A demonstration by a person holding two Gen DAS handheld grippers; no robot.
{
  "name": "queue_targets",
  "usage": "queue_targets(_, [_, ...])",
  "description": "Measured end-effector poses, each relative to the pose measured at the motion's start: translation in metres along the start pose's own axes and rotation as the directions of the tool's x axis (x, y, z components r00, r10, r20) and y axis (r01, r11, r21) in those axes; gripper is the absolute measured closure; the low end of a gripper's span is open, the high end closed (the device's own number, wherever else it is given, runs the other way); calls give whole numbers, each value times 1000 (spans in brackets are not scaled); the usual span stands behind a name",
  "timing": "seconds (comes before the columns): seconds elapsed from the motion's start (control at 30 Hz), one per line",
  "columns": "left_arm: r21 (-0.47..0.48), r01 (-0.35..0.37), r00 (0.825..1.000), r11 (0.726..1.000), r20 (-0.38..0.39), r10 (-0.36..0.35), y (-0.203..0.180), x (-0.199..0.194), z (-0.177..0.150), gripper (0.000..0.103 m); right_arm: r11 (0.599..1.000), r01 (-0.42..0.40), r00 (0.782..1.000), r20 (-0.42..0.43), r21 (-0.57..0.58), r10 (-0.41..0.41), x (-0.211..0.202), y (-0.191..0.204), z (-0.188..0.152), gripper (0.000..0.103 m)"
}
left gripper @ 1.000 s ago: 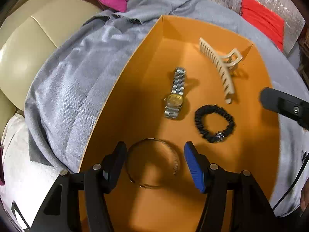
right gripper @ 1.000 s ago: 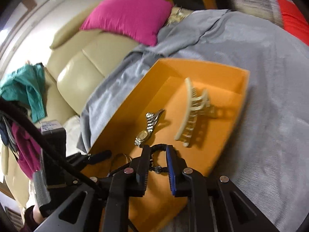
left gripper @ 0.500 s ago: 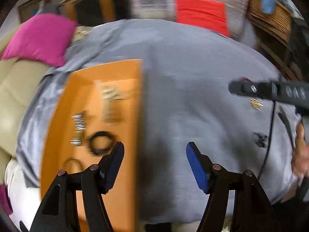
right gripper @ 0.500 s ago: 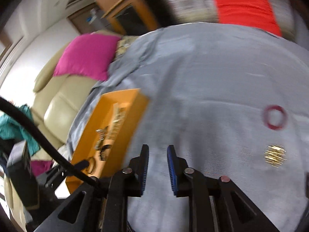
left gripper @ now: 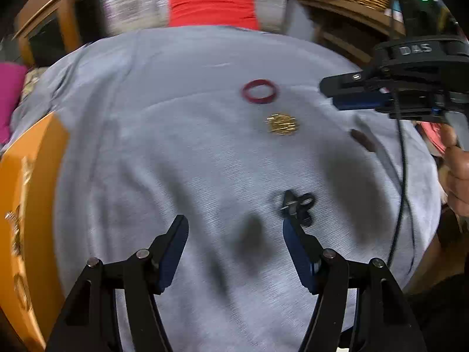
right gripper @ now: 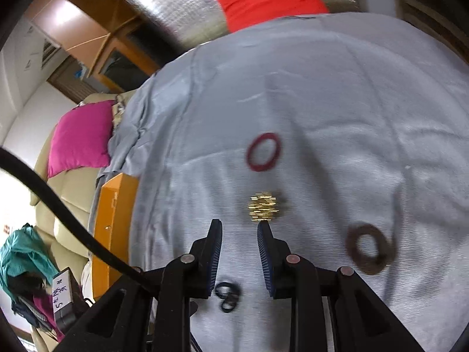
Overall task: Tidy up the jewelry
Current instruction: 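Grasp the black hair ties with the left tool while the right tool grasps the gold brooch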
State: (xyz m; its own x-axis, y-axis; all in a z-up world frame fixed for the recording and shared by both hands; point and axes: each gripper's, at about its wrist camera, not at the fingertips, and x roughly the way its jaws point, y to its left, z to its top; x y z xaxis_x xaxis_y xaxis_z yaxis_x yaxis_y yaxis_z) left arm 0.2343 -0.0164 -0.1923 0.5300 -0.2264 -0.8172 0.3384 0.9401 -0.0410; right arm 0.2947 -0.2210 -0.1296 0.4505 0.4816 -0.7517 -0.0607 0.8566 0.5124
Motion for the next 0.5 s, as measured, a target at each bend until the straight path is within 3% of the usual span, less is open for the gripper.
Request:
queue_targets(0.2, [63, 63, 998, 996, -8, -63, -17, 15, 2, 35, 997, -38, 999, -14, 63, 39, 7, -31, 2, 74])
queue_targets(0.43, [39, 129, 992, 991, -18, -128, -20, 25, 6, 35, 998, -39, 997, -71, 46, 43, 41, -24, 2, 74])
queue_targets(0.47, [43, 128, 992, 991, -17, -127, -21, 27, 7, 37, 999, -33, 997, -75, 43, 36, 45, -23, 3, 74])
queue_targets(0.5, [49, 139, 990, 989, -20, -138, -22, 29, 7, 47, 999, -26, 997, -75, 35, 29, 48, -21, 4, 74])
